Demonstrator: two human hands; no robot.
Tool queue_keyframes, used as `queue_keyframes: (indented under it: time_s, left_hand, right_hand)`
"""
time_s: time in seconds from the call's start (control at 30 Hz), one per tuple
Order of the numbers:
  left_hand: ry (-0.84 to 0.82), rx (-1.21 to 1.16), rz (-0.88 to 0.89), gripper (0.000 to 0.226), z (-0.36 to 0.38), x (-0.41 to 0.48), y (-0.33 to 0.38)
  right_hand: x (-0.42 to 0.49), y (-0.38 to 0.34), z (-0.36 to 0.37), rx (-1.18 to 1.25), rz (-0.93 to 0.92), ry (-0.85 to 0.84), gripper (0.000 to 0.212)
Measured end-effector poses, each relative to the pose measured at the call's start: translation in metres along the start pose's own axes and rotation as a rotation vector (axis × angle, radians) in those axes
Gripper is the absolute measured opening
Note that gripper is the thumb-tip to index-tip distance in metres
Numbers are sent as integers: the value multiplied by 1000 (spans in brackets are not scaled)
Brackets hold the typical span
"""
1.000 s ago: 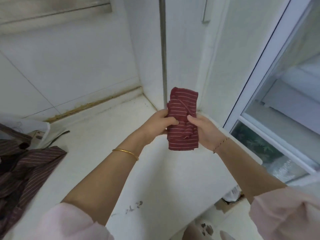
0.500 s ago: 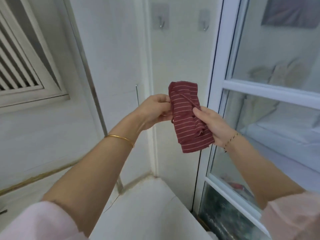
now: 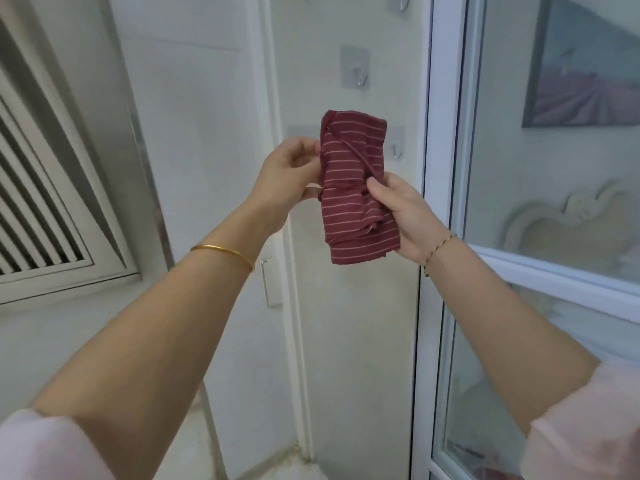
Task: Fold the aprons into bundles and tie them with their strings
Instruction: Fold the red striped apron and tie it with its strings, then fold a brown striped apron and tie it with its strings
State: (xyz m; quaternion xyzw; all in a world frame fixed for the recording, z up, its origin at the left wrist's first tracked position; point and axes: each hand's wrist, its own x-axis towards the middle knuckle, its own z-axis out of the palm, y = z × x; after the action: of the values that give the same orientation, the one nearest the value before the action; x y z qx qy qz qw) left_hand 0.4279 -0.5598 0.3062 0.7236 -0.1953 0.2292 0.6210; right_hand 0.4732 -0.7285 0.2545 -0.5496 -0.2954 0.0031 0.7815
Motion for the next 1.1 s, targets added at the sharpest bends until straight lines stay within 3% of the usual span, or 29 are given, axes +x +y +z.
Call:
queue_keyframes:
  time_s: [0.1,0.23,0.43,0.73,0.9,1.0,1.1]
  left_hand:
    - [175,225,102,12,-16,19,8]
    - [392,547,213,7,-24,40,4]
    - [483,856,254,6,-21,46,-13]
    - [419,810,225,8,-22,28,-37]
    - [443,613,159,5,-24,4,-42]
    - [417,551,67,6,-29,-14,-56]
    - [349,548,-33,9,-36,-36,-73]
  right_hand:
    - [31,-7,18,-26,-70,11,16]
    - [59,-3,35,-65,-134,74,16]
    - [66,15,34,-128,-147,194,17]
    - [45,40,32,-170,-105,213,11]
    - [28,52,31,-269,-103,282,29]
    - [12,65,34,-268,-88,380,38]
    - [-10,92,41,-195,-72,590,27]
